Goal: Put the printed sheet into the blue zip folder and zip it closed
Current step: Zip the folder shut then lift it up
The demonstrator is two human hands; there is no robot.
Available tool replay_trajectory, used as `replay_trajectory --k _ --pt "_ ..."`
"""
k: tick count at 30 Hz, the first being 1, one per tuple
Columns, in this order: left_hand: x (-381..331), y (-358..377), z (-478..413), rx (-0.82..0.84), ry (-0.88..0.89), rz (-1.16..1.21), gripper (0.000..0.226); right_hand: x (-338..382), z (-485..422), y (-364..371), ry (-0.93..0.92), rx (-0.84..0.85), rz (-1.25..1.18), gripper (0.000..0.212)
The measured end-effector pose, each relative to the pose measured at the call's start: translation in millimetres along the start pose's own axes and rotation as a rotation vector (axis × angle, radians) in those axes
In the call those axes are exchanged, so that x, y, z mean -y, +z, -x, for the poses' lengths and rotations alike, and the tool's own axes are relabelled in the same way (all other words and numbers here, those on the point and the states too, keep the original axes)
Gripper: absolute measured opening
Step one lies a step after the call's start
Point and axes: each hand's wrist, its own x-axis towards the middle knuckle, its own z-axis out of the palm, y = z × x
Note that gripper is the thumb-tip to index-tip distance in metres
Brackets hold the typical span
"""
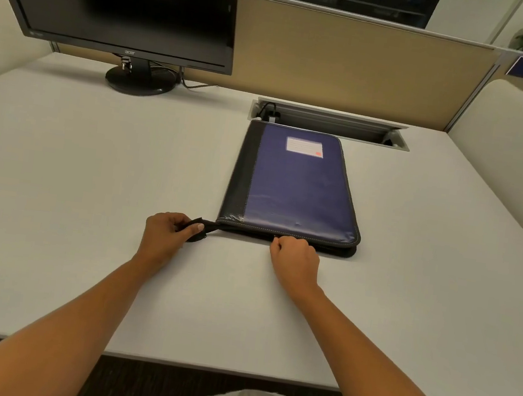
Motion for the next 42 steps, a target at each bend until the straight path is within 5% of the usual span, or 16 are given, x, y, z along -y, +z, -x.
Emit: replay_trajectory --k 31,39,42 --pt "-4.6 0.3 2.9 -0.096 -0.016 -0.041 0.018 -93.8 23.8 -45.4 0.152 -0.244 -0.180 0.045" --pt "-28.1 31.8 9.5 -0.369 0.094 -0.217 0.026 -100.2 24.8 -48.3 0.175 -0.310 -0.281 0.026" --pt "-47.7 53.1 11.5 -0.265 0.292 -0.225 0.026 -99.9 25.9 -47.6 0.208 -0.349 -0.329 0.024"
